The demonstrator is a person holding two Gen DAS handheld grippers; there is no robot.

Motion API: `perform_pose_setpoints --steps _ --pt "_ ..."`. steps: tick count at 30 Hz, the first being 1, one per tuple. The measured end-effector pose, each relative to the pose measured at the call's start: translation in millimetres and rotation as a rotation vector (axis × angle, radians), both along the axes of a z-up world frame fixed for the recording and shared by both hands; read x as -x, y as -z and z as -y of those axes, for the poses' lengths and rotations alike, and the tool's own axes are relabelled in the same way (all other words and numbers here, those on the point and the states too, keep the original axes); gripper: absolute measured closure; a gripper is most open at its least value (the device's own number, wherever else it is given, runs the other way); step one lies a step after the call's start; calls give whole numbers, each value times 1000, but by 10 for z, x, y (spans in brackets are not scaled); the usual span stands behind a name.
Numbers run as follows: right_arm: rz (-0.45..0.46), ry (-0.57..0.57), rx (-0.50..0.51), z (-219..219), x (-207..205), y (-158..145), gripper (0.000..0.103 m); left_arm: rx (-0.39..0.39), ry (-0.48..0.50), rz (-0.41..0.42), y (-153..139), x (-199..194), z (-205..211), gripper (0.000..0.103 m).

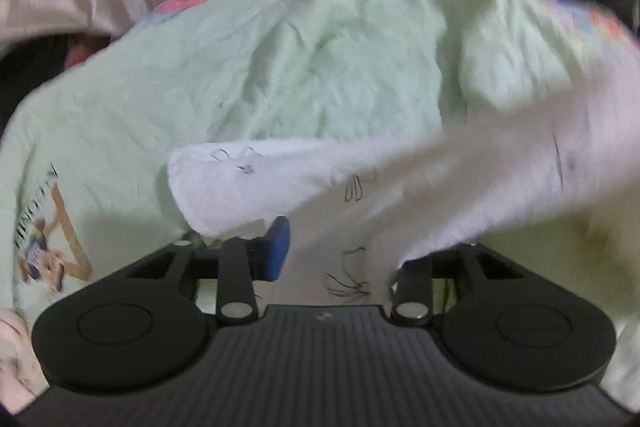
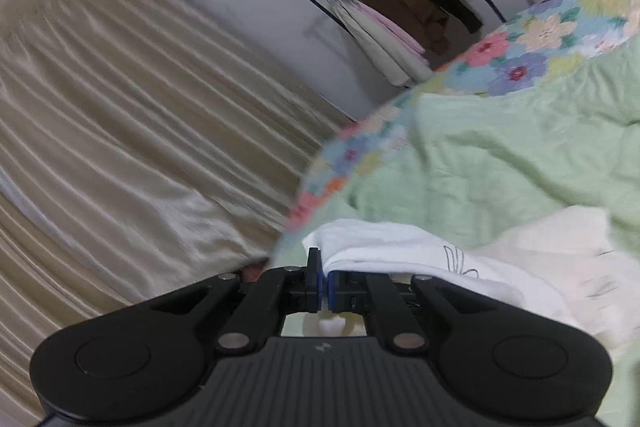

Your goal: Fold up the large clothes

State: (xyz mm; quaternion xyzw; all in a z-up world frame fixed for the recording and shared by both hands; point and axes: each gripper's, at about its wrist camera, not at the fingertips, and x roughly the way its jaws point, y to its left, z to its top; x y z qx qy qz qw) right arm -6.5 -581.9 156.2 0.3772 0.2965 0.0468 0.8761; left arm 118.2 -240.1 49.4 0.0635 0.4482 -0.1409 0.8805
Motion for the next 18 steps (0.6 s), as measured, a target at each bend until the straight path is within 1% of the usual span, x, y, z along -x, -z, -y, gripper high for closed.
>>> perform_pose_setpoints --steps 2,4,7,10,12,15,18 --pt "-69 -33 25 53 61 106 100 34 -3 9 -151 -71 -117 65" --pt "-134 -79 36 93 135 220 100 59 9 20 -276 -62 -167 64" --pt "-213 -169 5 117 283 407 100 72 17 5 -303 -92 -174 63" --pt "-224 -239 -94 128 448 559 100 89 24 -27 -303 -144 -118 64" --pt "-213 -276 -175 153 531 623 100 131 14 -60 -279 -147 -175 63" --pt "-209 -314 -207 156 770 709 100 204 11 -102 -257 -145 -293 63" --pt "-252 -303 -212 101 1028 914 100 273 19 -133 -273 -117 -426 64"
